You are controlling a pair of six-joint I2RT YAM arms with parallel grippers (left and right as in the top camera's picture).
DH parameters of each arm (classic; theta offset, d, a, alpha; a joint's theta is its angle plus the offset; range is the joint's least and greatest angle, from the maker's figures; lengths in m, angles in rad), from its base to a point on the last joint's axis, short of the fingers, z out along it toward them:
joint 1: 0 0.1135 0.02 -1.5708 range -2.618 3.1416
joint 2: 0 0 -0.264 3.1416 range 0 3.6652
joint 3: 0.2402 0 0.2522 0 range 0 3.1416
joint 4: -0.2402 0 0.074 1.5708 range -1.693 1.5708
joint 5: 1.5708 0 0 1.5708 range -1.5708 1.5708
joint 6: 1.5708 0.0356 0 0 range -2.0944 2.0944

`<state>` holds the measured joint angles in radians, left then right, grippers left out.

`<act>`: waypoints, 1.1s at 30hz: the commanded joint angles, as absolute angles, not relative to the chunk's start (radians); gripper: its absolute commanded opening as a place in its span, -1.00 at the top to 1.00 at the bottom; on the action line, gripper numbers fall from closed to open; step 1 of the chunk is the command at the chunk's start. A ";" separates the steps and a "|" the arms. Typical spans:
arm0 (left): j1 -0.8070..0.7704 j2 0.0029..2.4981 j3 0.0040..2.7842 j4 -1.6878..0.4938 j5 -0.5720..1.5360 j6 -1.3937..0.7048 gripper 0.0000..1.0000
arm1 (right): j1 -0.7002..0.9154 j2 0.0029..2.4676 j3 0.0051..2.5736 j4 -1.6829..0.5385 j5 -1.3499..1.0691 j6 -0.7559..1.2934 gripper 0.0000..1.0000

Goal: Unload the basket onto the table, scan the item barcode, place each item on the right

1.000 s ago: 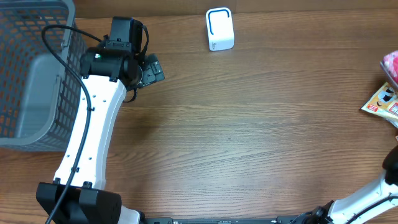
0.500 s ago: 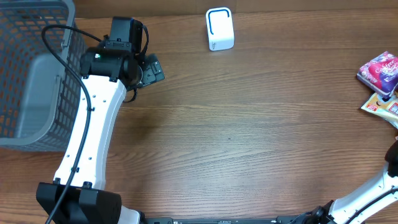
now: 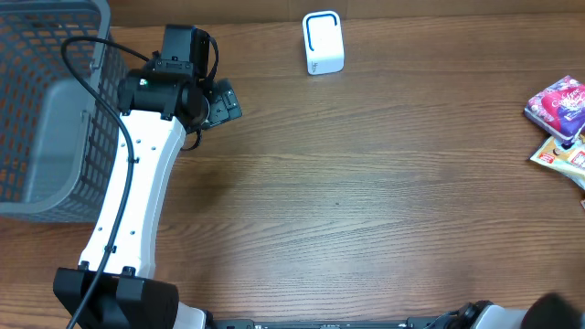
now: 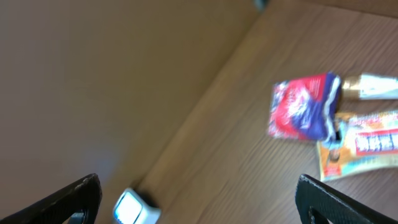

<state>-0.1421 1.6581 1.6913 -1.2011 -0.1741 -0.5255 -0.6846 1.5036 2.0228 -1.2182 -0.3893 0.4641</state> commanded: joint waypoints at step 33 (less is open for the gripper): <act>-0.138 1.664 1.696 -1.200 -0.191 -0.546 -1.00 | -0.660 0.907 1.399 -1.604 -0.447 0.295 -1.00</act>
<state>-0.1421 1.6581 1.6913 -1.2011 -0.1768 -0.5255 -0.6651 0.9100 1.3991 -1.6085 -0.4450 0.2920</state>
